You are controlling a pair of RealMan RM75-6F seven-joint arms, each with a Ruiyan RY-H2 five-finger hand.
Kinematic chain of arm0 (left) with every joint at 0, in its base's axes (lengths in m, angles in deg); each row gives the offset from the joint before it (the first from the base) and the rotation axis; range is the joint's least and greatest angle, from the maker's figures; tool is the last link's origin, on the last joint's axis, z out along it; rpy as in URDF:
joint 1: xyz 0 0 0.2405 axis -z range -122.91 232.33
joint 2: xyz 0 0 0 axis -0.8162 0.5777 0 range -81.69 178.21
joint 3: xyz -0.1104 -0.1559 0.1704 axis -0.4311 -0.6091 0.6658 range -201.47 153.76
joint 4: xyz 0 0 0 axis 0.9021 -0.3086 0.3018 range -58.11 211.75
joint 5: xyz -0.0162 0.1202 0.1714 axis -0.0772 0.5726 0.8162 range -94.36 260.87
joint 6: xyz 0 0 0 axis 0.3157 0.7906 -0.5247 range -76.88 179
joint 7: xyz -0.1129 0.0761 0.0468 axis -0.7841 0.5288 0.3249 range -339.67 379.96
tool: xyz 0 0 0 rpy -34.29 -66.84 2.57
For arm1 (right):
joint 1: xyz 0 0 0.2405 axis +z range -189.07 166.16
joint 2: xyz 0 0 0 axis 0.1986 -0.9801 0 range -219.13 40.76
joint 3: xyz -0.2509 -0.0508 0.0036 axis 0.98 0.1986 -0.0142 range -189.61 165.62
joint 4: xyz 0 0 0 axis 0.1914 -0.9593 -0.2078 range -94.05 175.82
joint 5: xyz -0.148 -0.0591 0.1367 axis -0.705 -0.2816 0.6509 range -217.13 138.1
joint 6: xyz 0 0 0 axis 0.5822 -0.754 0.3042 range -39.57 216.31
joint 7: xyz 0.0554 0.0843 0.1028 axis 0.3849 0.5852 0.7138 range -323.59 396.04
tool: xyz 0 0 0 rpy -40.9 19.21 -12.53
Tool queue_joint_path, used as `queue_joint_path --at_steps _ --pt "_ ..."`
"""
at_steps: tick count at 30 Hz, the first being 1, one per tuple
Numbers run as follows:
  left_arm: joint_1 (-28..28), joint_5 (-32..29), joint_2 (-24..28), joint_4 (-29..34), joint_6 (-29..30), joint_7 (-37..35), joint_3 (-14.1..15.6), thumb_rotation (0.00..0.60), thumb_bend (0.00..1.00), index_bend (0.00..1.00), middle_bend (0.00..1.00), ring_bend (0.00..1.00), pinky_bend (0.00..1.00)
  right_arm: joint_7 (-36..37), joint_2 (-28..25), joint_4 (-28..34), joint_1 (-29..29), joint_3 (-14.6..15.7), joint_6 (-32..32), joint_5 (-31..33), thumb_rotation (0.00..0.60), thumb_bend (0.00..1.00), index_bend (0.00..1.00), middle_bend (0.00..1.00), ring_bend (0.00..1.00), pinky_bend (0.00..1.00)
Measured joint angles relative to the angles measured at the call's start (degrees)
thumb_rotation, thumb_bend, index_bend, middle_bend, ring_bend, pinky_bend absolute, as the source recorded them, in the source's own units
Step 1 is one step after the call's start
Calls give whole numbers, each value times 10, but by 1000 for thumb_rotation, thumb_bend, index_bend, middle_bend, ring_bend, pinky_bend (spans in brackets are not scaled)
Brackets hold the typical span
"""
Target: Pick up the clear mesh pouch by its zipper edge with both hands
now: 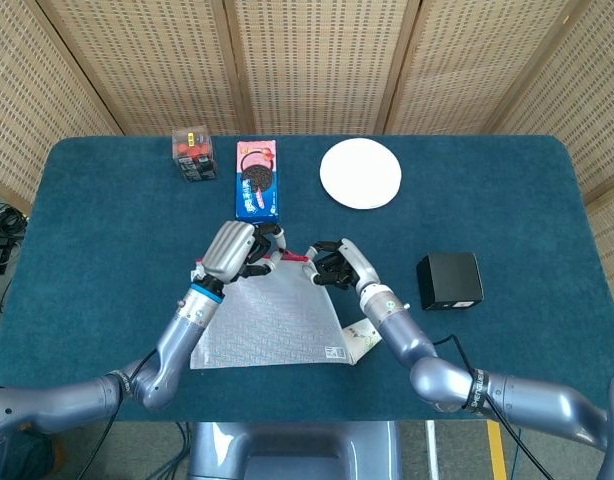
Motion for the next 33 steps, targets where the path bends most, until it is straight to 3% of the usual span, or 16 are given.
queue_joint_path --at_steps 21,33 --pt "-39 1 26 -64 -14 -52 24 600 777 956 941 980 1000 69 -84 61 -54 -58 9 -24 600 793 742 982 941 1000" --pt "-77 22 69 -96 -12 -92 52 600 777 956 941 980 1000 99 -130 56 -80 -69 16 -8 600 794 742 982 941 1000"
